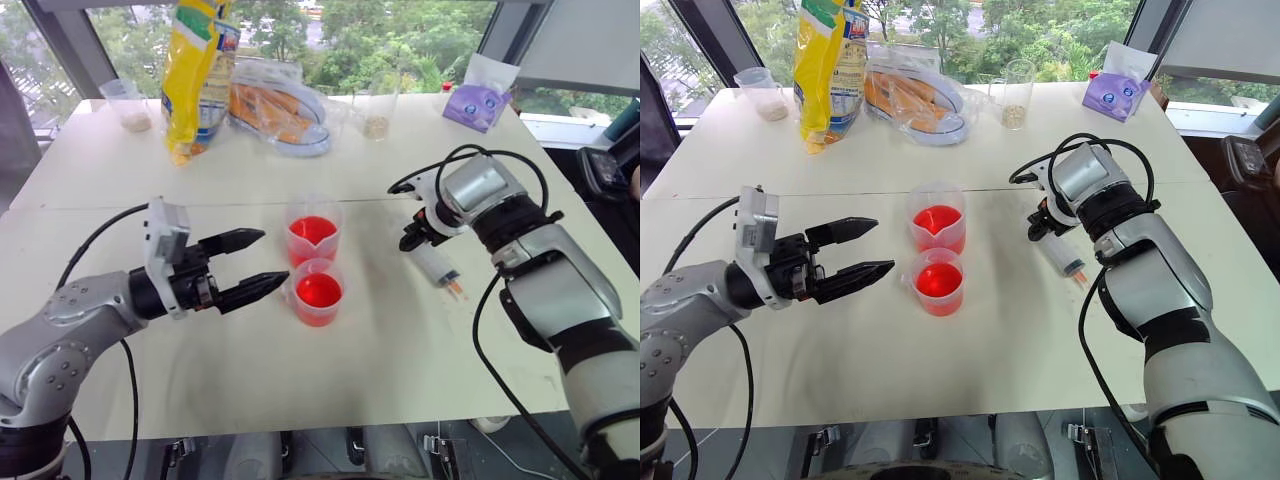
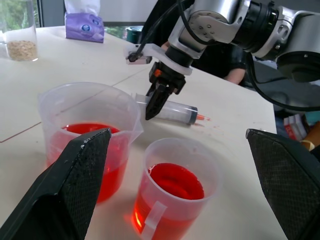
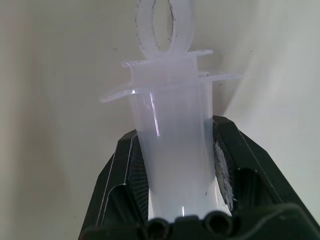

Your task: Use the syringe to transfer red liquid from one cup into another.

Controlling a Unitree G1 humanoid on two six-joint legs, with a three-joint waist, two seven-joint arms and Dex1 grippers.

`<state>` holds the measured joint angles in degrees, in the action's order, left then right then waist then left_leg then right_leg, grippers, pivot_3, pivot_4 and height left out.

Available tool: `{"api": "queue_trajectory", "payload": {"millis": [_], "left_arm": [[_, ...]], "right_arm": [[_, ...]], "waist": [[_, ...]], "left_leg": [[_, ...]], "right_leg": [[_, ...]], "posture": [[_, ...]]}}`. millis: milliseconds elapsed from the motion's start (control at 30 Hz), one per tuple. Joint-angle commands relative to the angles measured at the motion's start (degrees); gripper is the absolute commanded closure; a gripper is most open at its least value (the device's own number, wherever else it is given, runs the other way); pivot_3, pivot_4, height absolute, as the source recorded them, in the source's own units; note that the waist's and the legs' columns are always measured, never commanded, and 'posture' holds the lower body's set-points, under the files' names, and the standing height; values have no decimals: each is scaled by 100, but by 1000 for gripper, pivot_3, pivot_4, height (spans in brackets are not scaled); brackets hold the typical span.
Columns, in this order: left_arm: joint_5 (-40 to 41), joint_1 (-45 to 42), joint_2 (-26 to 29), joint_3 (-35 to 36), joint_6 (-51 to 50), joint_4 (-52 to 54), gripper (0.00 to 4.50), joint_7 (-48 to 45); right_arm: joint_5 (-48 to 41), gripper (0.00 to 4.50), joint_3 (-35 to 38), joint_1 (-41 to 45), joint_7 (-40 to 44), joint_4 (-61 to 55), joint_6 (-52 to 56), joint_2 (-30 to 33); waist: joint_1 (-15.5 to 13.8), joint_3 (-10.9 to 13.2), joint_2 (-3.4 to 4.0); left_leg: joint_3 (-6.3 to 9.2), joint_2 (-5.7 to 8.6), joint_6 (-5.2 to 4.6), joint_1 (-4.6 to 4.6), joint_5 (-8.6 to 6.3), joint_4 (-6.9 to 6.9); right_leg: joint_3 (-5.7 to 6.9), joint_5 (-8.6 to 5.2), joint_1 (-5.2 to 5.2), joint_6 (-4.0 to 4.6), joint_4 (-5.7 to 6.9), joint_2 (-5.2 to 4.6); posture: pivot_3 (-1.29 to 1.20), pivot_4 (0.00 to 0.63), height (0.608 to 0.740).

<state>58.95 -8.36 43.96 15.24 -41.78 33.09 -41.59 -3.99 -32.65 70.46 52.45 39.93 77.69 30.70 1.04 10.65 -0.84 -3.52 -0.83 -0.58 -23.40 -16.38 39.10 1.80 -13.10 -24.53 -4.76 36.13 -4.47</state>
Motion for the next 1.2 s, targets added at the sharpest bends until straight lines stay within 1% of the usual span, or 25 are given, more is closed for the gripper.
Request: {"api": "queue_trajectory", "payload": {"millis": [33,167,233,367,400,467,533,567,633,700,867,1033,1200], "left_arm": [[6,-171,111,187,98,-78,0,-115],[12,-291,242,243,75,-222,0,-229],[-26,-331,336,276,86,-316,0,-330],[14,-522,487,362,35,-518,0,-448],[12,-584,523,369,19,-556,0,-471],[-4,-638,585,395,19,-636,0,-549],[-6,-727,657,409,1,-734,0,-615],[-4,-842,701,381,-32,-774,0,-617],[0,-998,760,354,-83,-844,0,-637],[-33,-1114,830,330,-114,-911,0,-677],[32,-1336,935,374,-271,-1064,0,-715],[44,-1583,992,373,-394,-1198,0,-685],[-122,-1927,883,179,-402,-1380,0,-620]], "right_arm": [[-351,3114,483,-153,36,-754,446,142],[-573,3114,1297,-357,-194,-1909,373,464],[-741,3114,1900,-421,-362,-2337,318,473],[-1194,3114,2972,-587,-451,-3190,-318,420],[-1347,3114,3272,-588,-461,-3327,-470,346],[-1576,3114,3612,-620,-498,-3532,-770,212],[-1903,3114,4043,-651,-464,-3769,-1479,-58],[-2216,3114,4444,-629,-490,-3849,-2045,-419],[-2579,3114,4854,-621,-563,-3894,-2681,-897],[-2711,3114,4900,-688,-668,-3872,-3003,-1204],[-2744,3114,4522,-1174,-607,-3798,-4047,-1782],[-2627,3114,4117,-1827,-468,-3655,-4822,-2084],[-2378,3114,3697,-2472,-362,-3537,-5537,-2173]], "waist": [[-3,1,1],[-13,5,8],[-19,5,8],[-20,5,8],[-20,6,7],[-20,6,7],[-9,6,7],[-3,6,7],[9,7,7],[-2,7,7],[-21,5,5],[-15,6,6],[-9,6,7]], "left_leg": [[0,0,0,-1,0,0],[-2,3,0,-12,0,-2],[-3,3,-1,-15,0,-3],[-2,2,-1,-15,-1,-4],[-2,2,-1,-15,-1,-4],[-3,2,-1,-16,0,-4],[-4,2,-1,-15,0,-4],[-5,2,-1,-15,0,-5],[-6,-4,-1,-14,0,-5],[-3,-7,0,-13,0,-7],[-3,-2,1,-11,1,-6],[-3,-1,1,-11,1,-6],[-3,-1,2,-11,1,-6]], "right_leg": [[0,-1,-1,1,0,0],[0,2,-10,-4,-2,-3],[0,3,-14,-5,-2,-3],[2,3,-14,-6,-3,0],[2,3,-14,-6,-3,0],[2,3,-14,-7,-3,1],[1,3,-13,-8,-3,1],[1,4,-13,-8,-2,1],[1,5,-15,-10,-1,7],[1,5,-14,-11,3,11],[2,5,-7,-10,0,4],[2,5,-8,-10,0,3],[2,5,-9,-10,1,4]], "posture": [[0,150,740],[0,150,740],[0,150,740],[0,150,740],[0,150,740],[0,150,740],[0,150,740],[0,150,740],[0,150,740],[0,150,740],[0,150,740],[0,150,740],[0,150,740]]}}
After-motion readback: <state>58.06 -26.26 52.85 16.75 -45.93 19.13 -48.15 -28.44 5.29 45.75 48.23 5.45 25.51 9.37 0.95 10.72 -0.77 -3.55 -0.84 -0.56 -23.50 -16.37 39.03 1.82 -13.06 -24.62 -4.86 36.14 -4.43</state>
